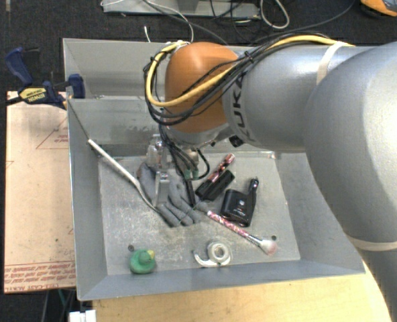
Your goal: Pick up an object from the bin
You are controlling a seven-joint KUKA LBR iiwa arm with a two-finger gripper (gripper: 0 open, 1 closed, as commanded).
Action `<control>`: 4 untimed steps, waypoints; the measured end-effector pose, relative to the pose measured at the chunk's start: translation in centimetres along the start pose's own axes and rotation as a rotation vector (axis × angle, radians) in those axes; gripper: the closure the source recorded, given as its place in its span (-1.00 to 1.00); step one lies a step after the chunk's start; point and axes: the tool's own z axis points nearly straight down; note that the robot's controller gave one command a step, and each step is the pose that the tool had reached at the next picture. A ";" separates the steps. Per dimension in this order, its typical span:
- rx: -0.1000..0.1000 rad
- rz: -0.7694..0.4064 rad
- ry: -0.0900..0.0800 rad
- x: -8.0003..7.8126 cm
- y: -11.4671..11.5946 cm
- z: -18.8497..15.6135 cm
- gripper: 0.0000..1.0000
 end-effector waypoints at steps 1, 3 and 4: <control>-0.001 0.004 -0.007 -0.2 -0.1 -0.5 -1.00; -0.006 0.193 -0.016 0.6 0.8 1.0 -1.00; -0.005 0.250 -0.005 0.0 1.6 4.2 -1.00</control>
Offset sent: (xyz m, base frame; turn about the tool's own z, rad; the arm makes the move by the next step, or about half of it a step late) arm -0.0015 0.0032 -0.0716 0.1076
